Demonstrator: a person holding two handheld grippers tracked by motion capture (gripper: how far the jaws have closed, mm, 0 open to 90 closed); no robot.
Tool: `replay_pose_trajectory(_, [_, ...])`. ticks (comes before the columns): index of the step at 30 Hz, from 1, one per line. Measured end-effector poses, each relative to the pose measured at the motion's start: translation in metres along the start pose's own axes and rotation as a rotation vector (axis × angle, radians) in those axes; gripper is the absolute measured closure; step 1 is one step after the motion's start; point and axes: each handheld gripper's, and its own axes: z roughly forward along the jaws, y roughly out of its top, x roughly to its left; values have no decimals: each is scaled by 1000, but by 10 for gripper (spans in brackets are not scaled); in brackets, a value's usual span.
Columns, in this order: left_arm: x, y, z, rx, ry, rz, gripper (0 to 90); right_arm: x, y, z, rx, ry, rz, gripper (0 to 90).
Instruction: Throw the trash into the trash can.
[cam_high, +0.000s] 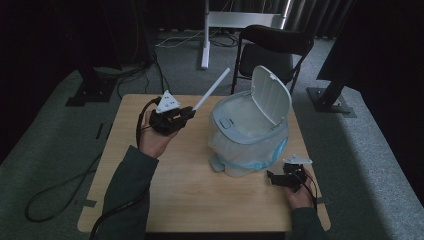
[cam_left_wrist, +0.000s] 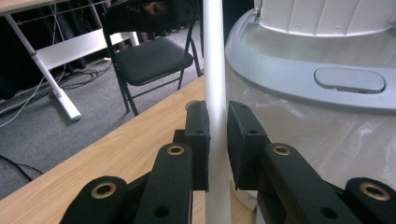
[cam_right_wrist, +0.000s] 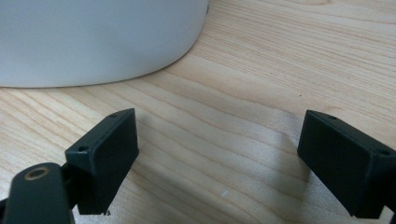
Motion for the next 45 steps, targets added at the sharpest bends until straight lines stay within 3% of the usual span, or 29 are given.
replay_pose_trajectory(45, [-19,42,7,-30,-47,89,794,0,0,0,0,0,0,113])
